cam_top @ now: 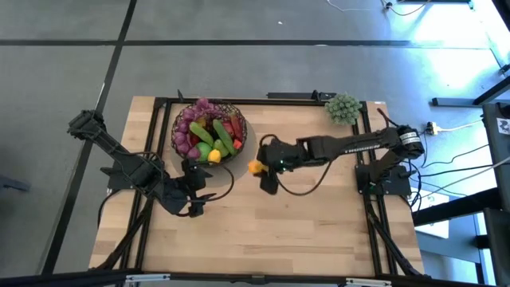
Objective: Build produce basket
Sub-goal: Put the yellow lemon into the black wire basket
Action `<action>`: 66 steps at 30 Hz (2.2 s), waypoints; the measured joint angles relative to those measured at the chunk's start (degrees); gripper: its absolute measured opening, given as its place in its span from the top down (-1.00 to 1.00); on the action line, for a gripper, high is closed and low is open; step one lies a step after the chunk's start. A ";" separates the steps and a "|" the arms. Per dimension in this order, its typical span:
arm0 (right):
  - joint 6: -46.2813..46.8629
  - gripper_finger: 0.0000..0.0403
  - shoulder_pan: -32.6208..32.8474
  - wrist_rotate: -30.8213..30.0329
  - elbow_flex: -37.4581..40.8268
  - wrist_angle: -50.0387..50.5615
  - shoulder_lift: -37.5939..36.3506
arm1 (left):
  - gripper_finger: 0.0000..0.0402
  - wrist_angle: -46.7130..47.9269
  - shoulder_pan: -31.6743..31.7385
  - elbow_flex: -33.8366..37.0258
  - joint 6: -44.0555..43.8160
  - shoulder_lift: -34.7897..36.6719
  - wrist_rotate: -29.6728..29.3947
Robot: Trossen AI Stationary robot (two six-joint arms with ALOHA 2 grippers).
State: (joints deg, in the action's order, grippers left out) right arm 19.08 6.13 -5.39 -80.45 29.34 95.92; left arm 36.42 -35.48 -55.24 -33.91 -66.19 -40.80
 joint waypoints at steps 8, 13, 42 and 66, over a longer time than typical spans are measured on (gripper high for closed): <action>-0.07 0.00 -2.92 -1.05 -2.22 0.27 0.00 | -0.39 -0.02 0.00 0.00 0.00 0.00 -0.02; -0.15 0.00 -4.31 -1.59 -2.22 -0.10 0.00 | -0.39 0.02 0.15 0.00 1.58 0.00 -1.80; -8.99 0.00 -24.29 21.65 -2.22 -35.07 18.39 | -0.39 1.70 22.83 -0.02 1.01 1.51 -19.73; -11.11 -0.25 -24.72 19.63 -2.22 -37.40 23.56 | -0.39 1.70 27.71 -0.02 1.07 1.51 -19.52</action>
State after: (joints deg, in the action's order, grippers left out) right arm 7.97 -18.59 14.24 -82.67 -8.06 119.48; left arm 38.12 -7.77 -55.27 -32.84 -64.69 -60.31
